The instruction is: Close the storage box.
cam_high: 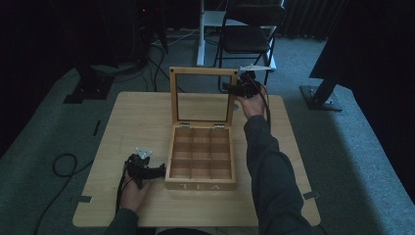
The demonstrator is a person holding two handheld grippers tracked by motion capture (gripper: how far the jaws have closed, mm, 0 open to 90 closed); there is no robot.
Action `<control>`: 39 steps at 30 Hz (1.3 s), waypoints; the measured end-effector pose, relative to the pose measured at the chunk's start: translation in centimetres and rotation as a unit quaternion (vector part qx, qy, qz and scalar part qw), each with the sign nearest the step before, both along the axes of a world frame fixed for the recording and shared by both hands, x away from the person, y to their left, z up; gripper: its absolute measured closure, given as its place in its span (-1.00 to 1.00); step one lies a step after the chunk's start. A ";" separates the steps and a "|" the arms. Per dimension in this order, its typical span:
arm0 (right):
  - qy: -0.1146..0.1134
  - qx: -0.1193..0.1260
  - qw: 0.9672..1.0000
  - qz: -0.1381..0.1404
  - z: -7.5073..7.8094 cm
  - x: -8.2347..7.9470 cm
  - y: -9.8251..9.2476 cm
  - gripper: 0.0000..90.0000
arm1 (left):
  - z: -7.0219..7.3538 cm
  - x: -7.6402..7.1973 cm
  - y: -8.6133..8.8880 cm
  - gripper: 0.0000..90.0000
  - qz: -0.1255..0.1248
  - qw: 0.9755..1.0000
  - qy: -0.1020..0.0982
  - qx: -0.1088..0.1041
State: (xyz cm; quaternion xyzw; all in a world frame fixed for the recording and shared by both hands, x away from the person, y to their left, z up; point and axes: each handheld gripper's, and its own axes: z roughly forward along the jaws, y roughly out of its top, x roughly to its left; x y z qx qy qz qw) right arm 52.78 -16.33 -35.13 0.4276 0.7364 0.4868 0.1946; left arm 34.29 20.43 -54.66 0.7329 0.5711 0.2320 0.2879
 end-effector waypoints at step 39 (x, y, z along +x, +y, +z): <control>-0.049 -0.049 0.998 0.001 1.4 -8.3 0.4 0.05 | 0.0 0.0 0.0 -0.96 0.000 1.000 0.000 0.001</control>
